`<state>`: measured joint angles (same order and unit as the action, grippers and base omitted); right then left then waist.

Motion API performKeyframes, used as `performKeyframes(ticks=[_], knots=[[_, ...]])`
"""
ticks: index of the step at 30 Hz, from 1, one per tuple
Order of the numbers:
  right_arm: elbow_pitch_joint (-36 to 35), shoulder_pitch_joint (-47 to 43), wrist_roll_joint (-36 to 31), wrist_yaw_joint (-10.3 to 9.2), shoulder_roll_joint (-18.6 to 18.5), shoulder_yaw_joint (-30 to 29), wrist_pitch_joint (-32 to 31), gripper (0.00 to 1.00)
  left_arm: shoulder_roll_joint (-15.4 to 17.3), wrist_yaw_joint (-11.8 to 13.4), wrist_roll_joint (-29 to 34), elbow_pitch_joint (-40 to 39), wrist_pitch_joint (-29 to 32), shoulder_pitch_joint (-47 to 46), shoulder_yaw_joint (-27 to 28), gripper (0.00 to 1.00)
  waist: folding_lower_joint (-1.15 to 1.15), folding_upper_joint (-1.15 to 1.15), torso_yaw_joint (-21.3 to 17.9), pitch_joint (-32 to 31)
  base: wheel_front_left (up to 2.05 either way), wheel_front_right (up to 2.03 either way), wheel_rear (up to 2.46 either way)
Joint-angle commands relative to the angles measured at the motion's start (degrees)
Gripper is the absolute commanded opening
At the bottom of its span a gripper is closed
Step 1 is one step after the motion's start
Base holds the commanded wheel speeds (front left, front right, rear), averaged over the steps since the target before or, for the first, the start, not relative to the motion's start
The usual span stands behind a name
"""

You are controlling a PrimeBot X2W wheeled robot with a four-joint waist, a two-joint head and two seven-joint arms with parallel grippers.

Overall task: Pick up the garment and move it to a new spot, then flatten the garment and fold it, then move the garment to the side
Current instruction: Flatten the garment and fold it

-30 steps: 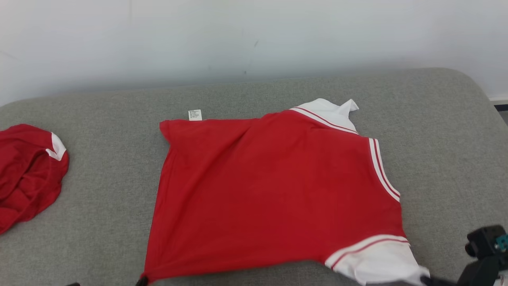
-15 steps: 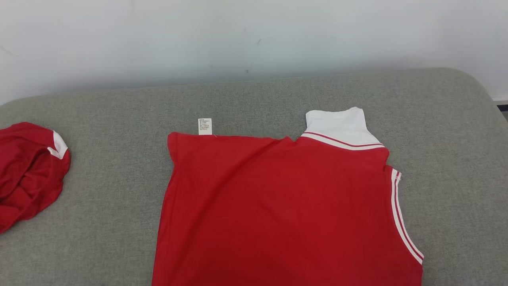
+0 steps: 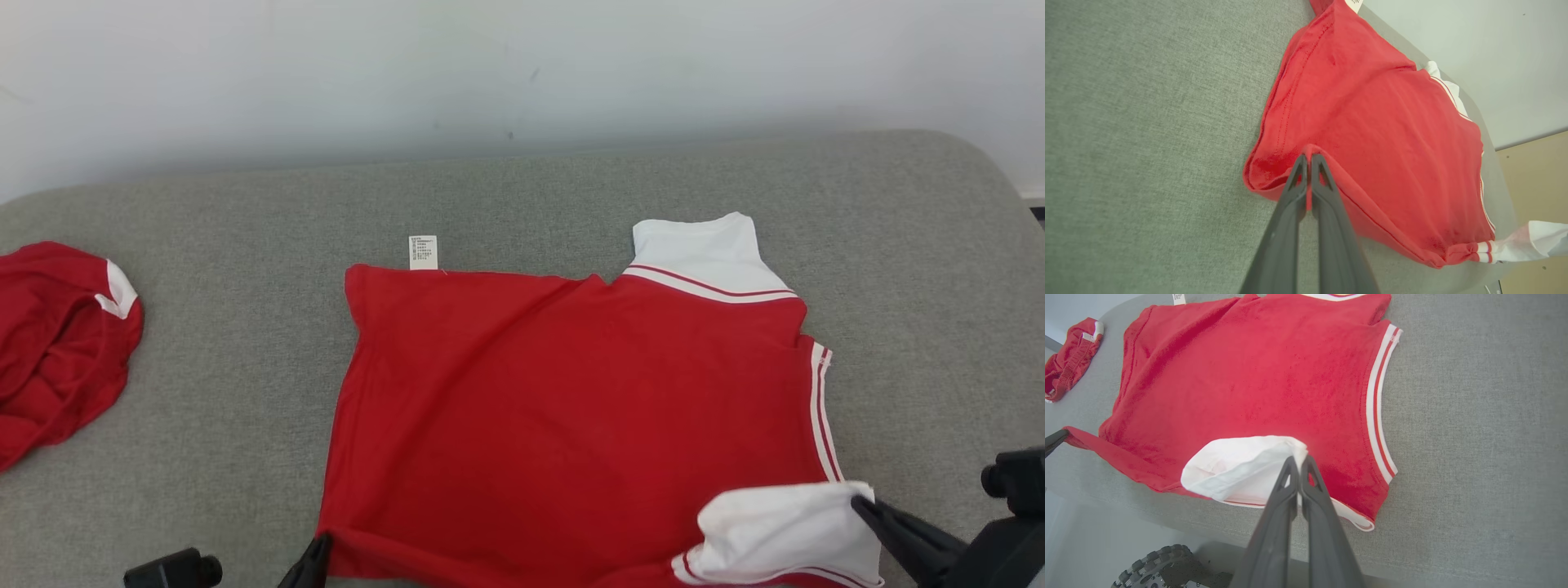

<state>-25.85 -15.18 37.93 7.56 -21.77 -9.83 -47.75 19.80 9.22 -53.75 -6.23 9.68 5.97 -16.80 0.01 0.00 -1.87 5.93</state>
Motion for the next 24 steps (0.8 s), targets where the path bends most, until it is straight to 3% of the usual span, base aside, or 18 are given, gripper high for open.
performKeyframes(ticks=[1,11,24], knots=[[1.05,1.92,-0.68,-0.11,-1.51,1.22,3.23,0.0,-0.72,-0.04,0.53,0.97,-0.54,-1.7,-0.27,0.0,-0.01,0.0,0.62,0.66,0.0,0.0,0.0],[11.69,11.25,-3.95,-0.1,-10.31,9.86,20.65,0.0,-3.97,0.24,4.65,9.23,-4.35,-10.32,-1.97,0.0,-0.01,0.0,3.05,2.74,0.0,0.0,0.0],[18.92,18.07,-5.82,-0.11,-14.25,14.96,31.23,0.0,-4.58,0.23,8.6,16.43,-5.75,-16.74,-4.37,0.0,-0.01,0.0,2.64,4.43,0.0,0.0,0.0]])
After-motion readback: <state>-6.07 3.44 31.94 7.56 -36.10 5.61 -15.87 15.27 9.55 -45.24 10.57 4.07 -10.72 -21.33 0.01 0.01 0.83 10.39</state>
